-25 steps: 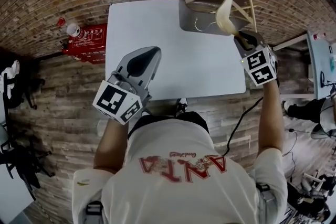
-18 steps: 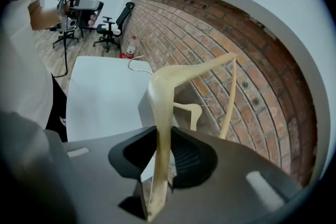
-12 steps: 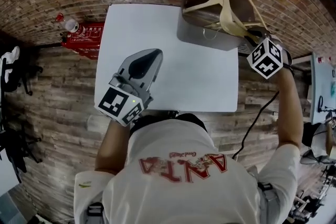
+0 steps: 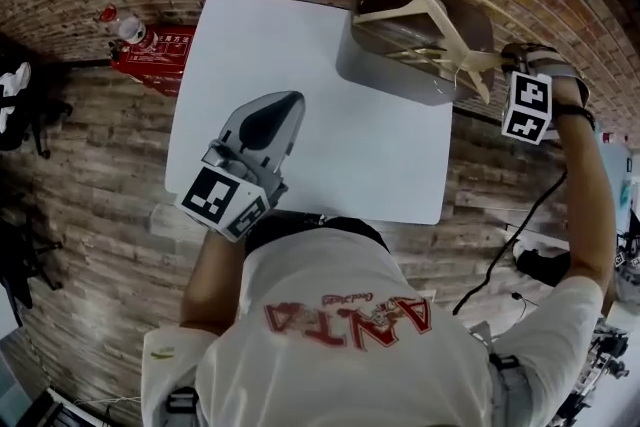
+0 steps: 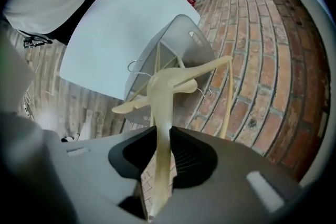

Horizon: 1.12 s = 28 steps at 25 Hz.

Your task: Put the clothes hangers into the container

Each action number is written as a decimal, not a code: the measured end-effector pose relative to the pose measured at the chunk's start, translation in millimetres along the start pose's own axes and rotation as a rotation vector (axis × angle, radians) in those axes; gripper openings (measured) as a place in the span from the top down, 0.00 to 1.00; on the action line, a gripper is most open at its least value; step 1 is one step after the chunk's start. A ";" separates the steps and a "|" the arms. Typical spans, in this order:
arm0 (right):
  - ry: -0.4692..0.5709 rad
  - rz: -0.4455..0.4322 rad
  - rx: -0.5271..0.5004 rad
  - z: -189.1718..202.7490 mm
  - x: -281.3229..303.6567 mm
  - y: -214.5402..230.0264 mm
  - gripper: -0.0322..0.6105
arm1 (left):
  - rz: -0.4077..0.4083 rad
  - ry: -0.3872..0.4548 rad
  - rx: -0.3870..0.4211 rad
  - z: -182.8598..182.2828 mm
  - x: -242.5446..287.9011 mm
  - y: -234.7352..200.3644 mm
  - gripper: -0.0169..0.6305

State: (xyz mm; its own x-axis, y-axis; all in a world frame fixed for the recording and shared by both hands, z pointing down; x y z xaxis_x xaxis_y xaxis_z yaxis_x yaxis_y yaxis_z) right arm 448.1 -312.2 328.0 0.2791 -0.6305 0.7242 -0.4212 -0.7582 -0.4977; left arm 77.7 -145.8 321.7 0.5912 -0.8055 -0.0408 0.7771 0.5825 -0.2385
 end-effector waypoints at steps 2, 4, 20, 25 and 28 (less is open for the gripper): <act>-0.032 0.005 -0.041 6.2 7.1 3.7 0.82 | -0.002 0.000 -0.005 2.6 1.5 -1.3 0.96; -0.057 0.004 -0.086 9.9 14.1 7.3 0.82 | -0.008 0.000 -0.010 4.4 2.5 -2.7 0.96; 0.003 -0.101 -0.060 -10.6 68.8 24.2 0.79 | -0.045 -0.013 -0.029 8.6 10.8 -16.5 0.96; 0.068 -0.040 0.031 -18.1 71.7 30.5 0.76 | -0.054 -0.025 -0.030 10.3 14.9 -18.4 0.96; 0.086 0.022 0.094 -16.6 67.9 35.6 0.77 | -0.051 -0.031 -0.030 10.4 17.0 -20.2 0.96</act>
State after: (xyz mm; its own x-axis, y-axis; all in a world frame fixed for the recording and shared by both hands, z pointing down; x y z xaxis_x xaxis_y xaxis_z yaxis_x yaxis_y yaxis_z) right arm 437.7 -379.3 367.3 0.1945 -0.6334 0.7490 -0.3428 -0.7593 -0.5532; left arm 74.4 -170.1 335.9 0.5581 -0.8298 0.0025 0.7997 0.5371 -0.2682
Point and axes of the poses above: the fingertips, and each gripper's own axes: x forward along the fingers, y to its right, z out of its underside, the point moved 4 cm from there along -x, backward along the fingers, and after that the axes turned 2 degrees about x, right-handed, at the moved point
